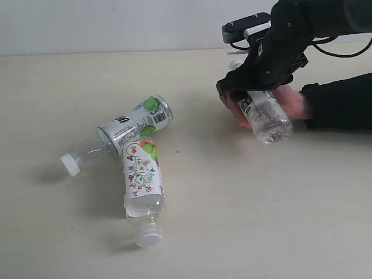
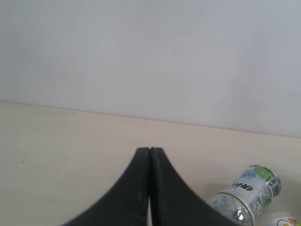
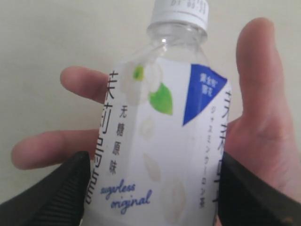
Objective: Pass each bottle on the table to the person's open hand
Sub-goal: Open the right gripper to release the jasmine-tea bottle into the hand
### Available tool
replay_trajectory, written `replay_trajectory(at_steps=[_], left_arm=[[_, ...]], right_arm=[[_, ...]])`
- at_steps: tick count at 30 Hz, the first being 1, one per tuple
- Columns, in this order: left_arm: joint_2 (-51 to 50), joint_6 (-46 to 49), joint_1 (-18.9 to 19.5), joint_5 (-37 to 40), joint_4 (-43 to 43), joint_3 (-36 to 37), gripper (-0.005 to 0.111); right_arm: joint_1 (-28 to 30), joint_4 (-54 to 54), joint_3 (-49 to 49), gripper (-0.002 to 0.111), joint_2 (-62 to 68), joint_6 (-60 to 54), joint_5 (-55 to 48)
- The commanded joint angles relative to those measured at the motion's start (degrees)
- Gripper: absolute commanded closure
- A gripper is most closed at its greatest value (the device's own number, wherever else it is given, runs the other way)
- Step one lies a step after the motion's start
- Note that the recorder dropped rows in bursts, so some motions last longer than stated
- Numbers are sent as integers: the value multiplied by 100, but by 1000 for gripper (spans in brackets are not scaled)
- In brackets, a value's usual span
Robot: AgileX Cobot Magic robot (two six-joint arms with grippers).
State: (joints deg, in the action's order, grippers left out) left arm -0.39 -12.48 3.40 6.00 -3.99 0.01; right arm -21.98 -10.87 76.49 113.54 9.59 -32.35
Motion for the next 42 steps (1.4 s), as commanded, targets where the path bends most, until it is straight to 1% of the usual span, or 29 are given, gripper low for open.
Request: replay_trajectory(at_steps=[1,4,5,7,10,13,16,19,21,25,32,38,42], left_arm=[[39,26,8,-24,-22,-1,107],[39,26,8,-24,-22,-1,107],[39,26,8,-24,-22,-1,107],[39,26,8,-24,-22,-1,107],[39,26,8,-24,-22,-1,107],[39,26,8,-24,-22,-1,107],[39,26,8,-24,-22,-1,107],[39,26,8,-24,-22,-1,107],[39,26,8,-24,-22,-1,107],[39,26,8,-24,-22,-1,107],[39,26,8,-24,-22,-1,107],[39,26,8,-24,-22,-1,107],[39,26,8,-24,-22,-1,107]], right_arm=[[-1,-286,-12,108,50,4,154],[-1,-295,-12,108,50,90,240],[-1,-295,-12,107,50,87,240],[-1,-279,-12,101,50,87,240],[-1,-279,-12,85,50,87,240],[-1,-279,-12,64,50,87,240],[-1,-269,-12,46,50,92,240],[-1,-269,-12,33,50,102,217],[-1,-171,-12,27,50,107,217],[-1,-148,-12,20,50,116,217],[-1,-174,-12,13,-10,116,228],[-1,-174,-12,12,-487,106,205],[-1,-174,-12,12,-896,95,-191]])
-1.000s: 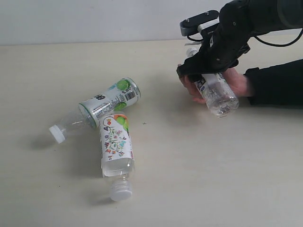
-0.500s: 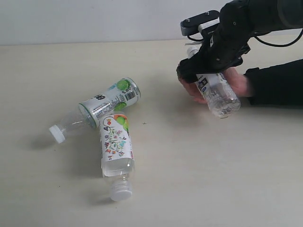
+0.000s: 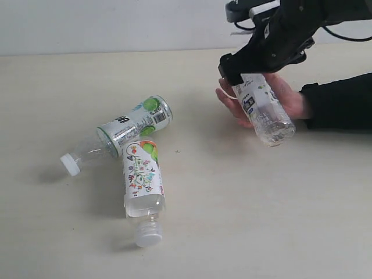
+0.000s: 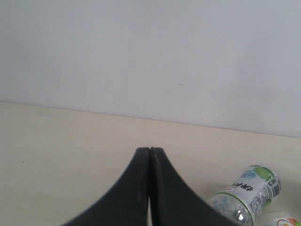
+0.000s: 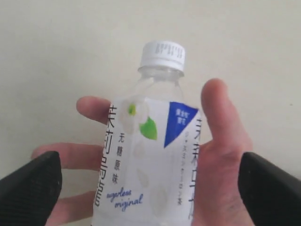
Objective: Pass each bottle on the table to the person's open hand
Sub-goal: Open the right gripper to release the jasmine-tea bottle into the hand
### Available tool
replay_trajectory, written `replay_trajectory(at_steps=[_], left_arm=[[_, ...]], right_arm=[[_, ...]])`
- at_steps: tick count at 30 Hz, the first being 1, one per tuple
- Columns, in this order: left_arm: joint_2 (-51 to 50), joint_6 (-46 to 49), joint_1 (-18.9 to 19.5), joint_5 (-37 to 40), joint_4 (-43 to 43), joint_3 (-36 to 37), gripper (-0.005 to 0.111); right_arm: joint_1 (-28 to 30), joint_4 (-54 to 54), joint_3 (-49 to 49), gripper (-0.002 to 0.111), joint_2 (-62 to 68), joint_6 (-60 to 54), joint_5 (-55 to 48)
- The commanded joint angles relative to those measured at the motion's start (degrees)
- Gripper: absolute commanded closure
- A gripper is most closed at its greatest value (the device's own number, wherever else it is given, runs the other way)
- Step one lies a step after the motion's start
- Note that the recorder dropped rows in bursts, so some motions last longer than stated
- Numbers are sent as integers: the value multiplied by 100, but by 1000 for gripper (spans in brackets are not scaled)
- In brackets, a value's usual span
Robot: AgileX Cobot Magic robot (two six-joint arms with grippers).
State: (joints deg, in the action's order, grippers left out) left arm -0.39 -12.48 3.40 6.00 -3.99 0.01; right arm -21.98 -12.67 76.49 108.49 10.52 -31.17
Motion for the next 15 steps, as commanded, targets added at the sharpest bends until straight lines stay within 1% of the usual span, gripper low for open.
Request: replay_trajectory(at_steps=[1,3,4,6,8,10,11,15], left_arm=[[39,26,8,-24,-22,-1,107],[39,26,8,-24,-22,-1,107],[39,26,8,-24,-22,-1,107],[39,26,8,-24,-22,-1,107],[39,26,8,-24,-22,-1,107],[39,26,8,-24,-22,-1,107],[39,26,8,-24,-22,-1,107],[39,26,8,-24,-22,-1,107]], right_arm=[[-1,5,-12,13,-523,2,-472],[-1,-13,-12,17,-812,2,-773],[-1,-13,-12,23,-973,-6,-913],[-1,-13,-83,39,-1289,-40,-1149],[-1,21,-290,66,-1724,-40,-1227],[-1,21,-616,98,-2257,-40,-1244],[-1,21,-810,107,-2495,-51,-1244],[-1,47,-1573,107,-3703,-326,-1384]])
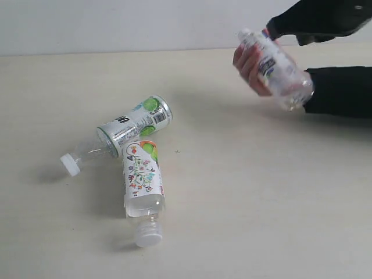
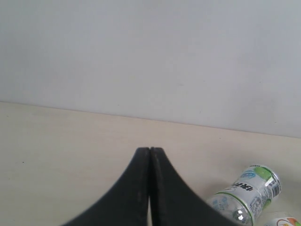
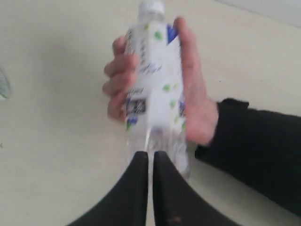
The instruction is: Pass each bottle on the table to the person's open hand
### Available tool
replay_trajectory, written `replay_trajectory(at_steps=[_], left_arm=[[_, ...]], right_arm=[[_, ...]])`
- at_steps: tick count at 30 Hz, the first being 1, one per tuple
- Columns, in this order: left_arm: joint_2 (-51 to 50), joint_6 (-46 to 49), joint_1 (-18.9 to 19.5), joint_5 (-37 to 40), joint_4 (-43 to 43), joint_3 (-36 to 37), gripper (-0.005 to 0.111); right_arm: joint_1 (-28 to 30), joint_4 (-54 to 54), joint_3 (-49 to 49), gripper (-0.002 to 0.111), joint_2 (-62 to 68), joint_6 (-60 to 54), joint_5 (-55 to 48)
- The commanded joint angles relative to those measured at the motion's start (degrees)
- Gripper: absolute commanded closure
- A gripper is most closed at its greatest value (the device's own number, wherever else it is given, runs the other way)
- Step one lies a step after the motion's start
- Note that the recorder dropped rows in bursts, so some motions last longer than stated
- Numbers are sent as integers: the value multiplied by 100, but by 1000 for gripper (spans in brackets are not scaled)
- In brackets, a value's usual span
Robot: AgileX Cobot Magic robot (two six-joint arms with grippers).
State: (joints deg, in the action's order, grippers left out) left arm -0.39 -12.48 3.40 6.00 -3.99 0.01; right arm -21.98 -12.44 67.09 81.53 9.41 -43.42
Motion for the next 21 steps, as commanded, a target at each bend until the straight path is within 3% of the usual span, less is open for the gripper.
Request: replay_trajectory(at_steps=[1,12,15,18,21], left_arm=[[39,26,8,-24,-22,-1,107],[39,26,8,-24,-22,-1,107],[39,26,8,-24,-22,-1,107],[39,26,8,-24,-22,-1,107],[39,26,8,-24,-22,-1,107]], right_arm=[[-1,24,-929,107,-1349,-215,-159],[-1,-94,-3774,107,-4982,-97,810],[-1,-82,-3999,107,-5726,106,1246],[-1,-54,-4109,107,-6176,108,1027],[-1,-719,-4298,107,-6422,108,717]])
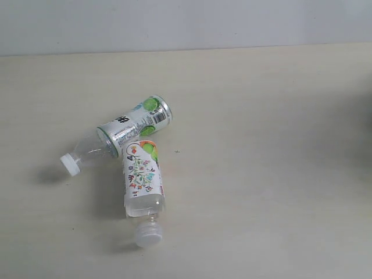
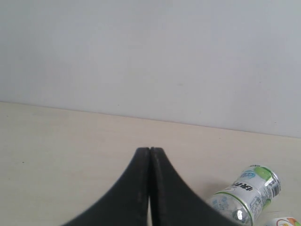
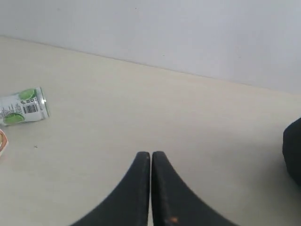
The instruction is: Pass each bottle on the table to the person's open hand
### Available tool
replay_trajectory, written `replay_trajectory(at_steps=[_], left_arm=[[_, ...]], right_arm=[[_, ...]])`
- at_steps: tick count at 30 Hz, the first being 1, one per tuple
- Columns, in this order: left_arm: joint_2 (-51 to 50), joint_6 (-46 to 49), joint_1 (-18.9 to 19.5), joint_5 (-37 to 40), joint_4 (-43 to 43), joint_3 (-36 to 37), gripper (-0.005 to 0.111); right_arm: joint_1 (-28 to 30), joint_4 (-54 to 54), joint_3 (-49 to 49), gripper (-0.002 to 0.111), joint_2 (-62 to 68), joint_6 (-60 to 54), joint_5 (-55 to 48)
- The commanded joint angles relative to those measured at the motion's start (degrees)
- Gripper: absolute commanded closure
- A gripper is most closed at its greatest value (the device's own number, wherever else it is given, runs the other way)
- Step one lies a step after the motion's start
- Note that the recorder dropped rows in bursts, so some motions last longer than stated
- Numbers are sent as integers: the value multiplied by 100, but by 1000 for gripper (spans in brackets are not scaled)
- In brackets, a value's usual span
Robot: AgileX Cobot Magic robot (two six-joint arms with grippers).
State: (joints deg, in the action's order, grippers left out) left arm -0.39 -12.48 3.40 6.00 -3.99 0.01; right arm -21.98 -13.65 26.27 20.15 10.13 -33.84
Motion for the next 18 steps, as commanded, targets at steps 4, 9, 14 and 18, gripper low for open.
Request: replay_trajectory(at_steps=[4,9,14,18], left_arm=[[39,26,8,-24,-22,-1,107],[39,26,8,-24,-22,-1,107],[39,26,8,-24,-22,-1,107],[39,26,8,-24,-22,-1,107]], right_arm=[[-1,-750,-398,107,-446,525,386],[-1,-750,-617,107,-446,1277,683],[-1,-750,-617,107,-446,1290,650],[-1,-785,-617,107,-493,1280,638]])
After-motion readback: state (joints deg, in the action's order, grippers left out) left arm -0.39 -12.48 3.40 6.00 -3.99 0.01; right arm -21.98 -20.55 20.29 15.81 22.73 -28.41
